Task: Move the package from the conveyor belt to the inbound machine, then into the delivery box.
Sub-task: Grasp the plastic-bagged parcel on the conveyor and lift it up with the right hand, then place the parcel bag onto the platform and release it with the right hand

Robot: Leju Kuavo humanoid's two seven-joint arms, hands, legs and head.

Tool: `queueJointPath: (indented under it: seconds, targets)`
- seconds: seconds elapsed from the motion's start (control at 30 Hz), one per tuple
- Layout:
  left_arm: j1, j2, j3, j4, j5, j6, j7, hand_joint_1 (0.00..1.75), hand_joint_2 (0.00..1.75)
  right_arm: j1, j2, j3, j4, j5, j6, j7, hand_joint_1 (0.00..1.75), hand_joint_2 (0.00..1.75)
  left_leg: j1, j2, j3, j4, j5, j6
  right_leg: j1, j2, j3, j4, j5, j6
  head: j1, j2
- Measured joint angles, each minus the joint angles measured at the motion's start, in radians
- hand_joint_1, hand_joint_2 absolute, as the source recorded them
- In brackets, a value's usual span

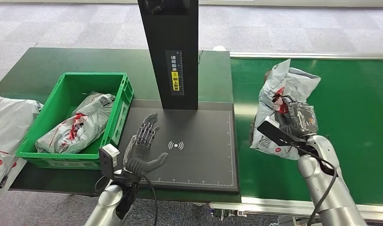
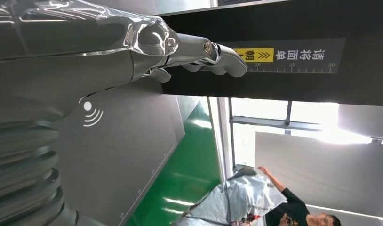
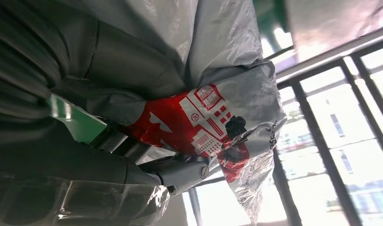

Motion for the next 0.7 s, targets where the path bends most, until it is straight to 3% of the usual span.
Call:
queueJointPath:
  seconds: [0.2,0.43,0.7]
  targets:
    - [-0.033,-0.007,-0.004,0.026,0.006,-0.002,-0.016,0.00,1.75,-0.060,0.056,0.171,-0.049,0.002,0.110,-0.073,1.75,1.75,0.000,0.001,-0.001,0.000,0.000,-0.001,0.000,0.001,-0.001,0.001,0.000,0.000,0.000,0.000]
    - [-0.093,-0.030,-0.008,0.069,0.031,0.005,-0.020,0.00,1.75,-0.197,0.138,0.445,0.021,-0.034,0.277,-0.107,1.75,1.75,0.000,0.001,0.000,0.000,0.001,-0.002,0.000,0.001,-0.002,0.002,0.000,0.000,0.000,0.000]
    - [-0.107,-0.038,-0.010,0.093,0.054,0.018,-0.026,0.00,1.75,-0.230,0.210,0.595,0.192,-0.047,0.250,-0.123,1.75,1.75,0.000,0.000,-0.001,0.000,0.001,-0.002,0.000,0.001,-0.002,0.001,0.000,0.000,0.000,0.000]
